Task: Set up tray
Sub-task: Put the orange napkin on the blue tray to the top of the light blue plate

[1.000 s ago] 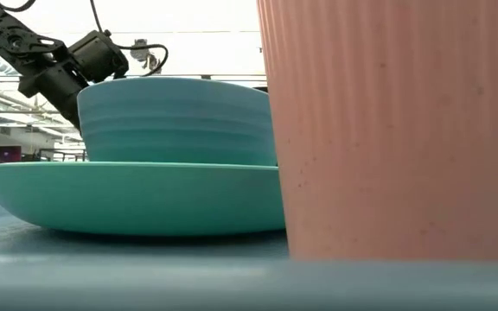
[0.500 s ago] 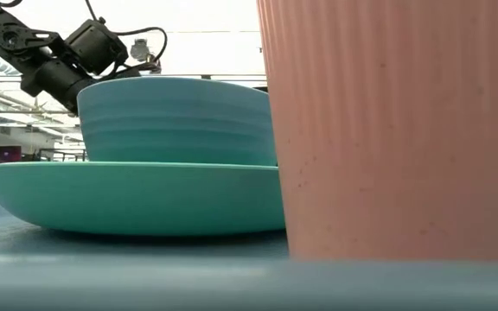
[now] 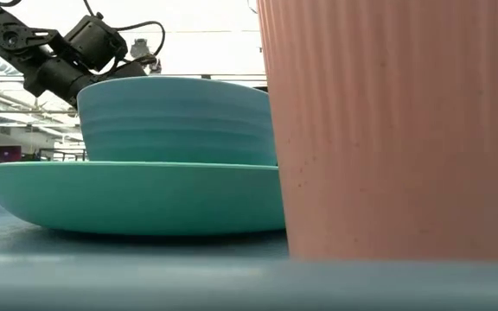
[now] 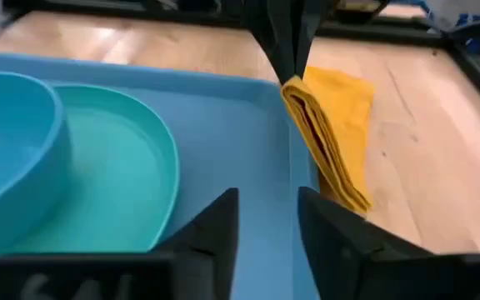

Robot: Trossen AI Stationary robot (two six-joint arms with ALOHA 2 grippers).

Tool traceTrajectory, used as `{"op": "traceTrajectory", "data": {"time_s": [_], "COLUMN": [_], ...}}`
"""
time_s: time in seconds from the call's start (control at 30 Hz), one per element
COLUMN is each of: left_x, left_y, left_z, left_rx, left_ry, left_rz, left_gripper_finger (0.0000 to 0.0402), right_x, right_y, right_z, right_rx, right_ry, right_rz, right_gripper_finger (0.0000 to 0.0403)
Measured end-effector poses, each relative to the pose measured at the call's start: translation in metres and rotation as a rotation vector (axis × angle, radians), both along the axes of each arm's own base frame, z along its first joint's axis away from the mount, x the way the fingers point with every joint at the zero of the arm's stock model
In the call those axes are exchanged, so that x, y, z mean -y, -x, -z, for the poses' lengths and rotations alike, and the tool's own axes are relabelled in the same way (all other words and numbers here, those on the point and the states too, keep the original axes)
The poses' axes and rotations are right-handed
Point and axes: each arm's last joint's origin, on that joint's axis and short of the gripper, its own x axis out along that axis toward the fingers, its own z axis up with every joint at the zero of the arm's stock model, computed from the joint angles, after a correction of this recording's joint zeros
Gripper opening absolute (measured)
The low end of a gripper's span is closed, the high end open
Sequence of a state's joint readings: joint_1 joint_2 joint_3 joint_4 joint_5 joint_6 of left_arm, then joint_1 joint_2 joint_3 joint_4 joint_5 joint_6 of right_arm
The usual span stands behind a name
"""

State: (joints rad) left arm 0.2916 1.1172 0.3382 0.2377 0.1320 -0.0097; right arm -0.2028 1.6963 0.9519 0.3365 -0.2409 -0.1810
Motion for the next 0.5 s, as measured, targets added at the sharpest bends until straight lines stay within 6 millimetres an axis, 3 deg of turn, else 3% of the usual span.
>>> {"op": "traceTrajectory", "data": {"time_s": [0.2, 0.5], "left_x": [0.000, 0.003], "left_y": [0.000, -0.001], "left_z": [0.000, -0.001], "left_rx": [0.001, 0.011], "left_ry": [0.003, 0.004], "left_rz": [-0.002, 0.018], "left_gripper_finger": [0.0001, 0.0001], "right_x": [0.003, 0.008], "right_y": [-0.019, -0.042], "right_z": [0.007, 0.004], "right_rx": [-0.033, -0.006], "right_ry": [0.004, 0.005], "right_rz": [-0.005, 0.001], "right_gripper_finger": [0.0187, 0.0223]}}
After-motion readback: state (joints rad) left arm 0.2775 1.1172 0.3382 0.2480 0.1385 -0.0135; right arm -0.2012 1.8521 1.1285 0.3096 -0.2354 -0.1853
